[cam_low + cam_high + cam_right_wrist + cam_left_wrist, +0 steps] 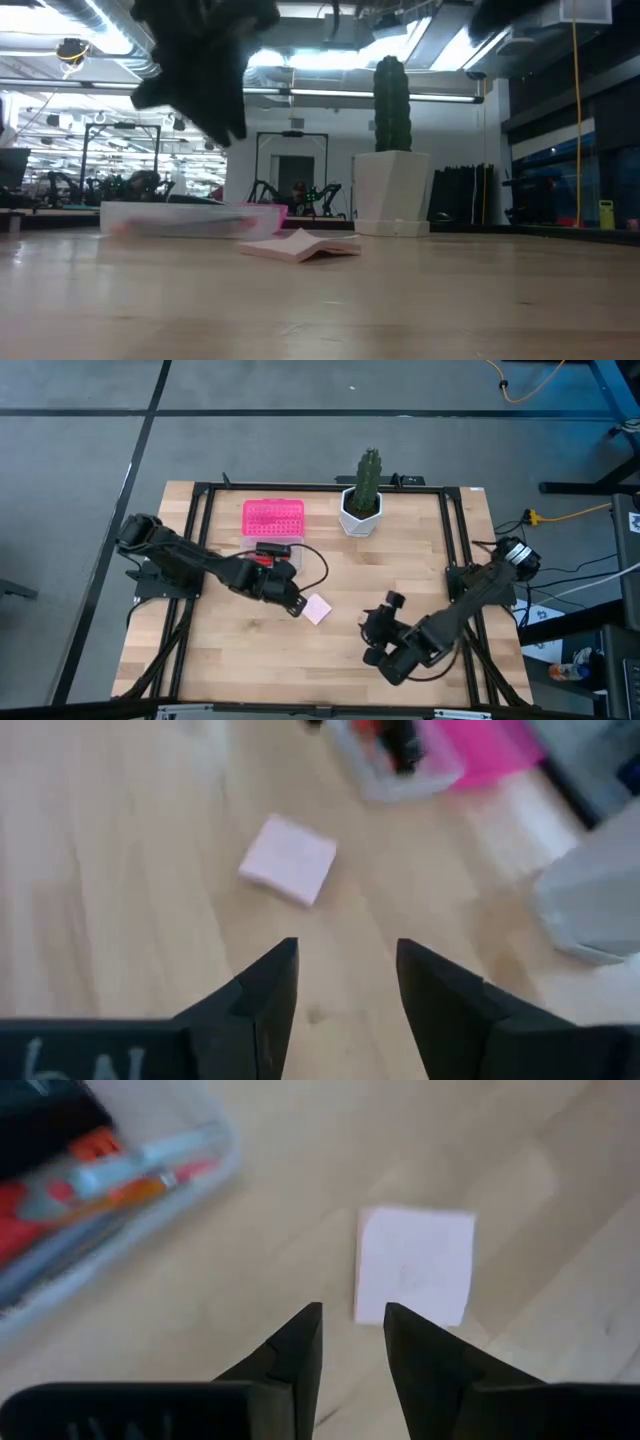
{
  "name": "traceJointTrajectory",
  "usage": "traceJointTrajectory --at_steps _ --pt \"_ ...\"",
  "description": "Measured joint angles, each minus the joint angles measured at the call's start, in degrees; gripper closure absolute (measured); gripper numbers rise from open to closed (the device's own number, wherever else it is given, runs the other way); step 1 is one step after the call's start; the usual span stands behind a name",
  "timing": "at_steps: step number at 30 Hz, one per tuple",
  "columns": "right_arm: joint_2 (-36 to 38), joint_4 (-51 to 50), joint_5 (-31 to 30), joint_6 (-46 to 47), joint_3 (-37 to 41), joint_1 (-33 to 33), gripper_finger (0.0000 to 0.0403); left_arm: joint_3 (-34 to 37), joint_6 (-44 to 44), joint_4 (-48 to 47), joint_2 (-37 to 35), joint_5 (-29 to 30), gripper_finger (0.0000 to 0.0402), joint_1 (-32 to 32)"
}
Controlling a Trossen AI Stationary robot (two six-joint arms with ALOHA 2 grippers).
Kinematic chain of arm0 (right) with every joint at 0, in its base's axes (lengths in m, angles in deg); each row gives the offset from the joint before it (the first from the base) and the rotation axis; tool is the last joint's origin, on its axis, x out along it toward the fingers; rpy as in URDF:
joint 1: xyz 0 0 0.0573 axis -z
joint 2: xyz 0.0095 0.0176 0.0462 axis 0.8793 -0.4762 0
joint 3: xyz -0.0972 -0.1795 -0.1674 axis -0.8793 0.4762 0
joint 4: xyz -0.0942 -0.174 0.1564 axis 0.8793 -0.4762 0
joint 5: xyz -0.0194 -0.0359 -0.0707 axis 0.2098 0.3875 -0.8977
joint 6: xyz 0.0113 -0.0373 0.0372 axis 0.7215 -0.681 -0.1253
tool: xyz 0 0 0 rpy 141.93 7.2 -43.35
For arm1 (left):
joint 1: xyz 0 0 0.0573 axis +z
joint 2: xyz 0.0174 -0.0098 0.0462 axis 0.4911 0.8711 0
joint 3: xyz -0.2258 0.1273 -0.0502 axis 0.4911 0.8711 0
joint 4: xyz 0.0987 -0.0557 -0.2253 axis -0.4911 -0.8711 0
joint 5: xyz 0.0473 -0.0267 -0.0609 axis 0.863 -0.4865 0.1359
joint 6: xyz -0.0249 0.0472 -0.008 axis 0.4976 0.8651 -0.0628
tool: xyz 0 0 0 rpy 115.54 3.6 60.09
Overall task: Pack school essentials
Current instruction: Put the pink sticky note into the supply box
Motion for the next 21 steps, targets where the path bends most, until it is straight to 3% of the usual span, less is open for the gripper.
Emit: traceJointTrajectory --at_steps 6,10,16,21 --pt "0.0 27.1 4.4 -24.2 13.2 3.3 0.0231 3.3 1.0 3.5 2.8 -6.8 0.0296 2.4" --pt "-0.4 42.5 9.6 -41.4 17.7 6.9 0.0231 5.9 1.0 6.2 4.2 -11.5 0.0296 3.6" --pt "-4.4 43.9 21.5 -51.6 17.3 13.5 0.0231 8.2 -1.0 11.2 4.8 -11.8 0.0296 3.9" --pt "-11.1 43.8 24.2 -59.4 12.9 15.5 0.0231 8.2 -0.5 11.6 4.8 -11.5 0.0296 4.9"
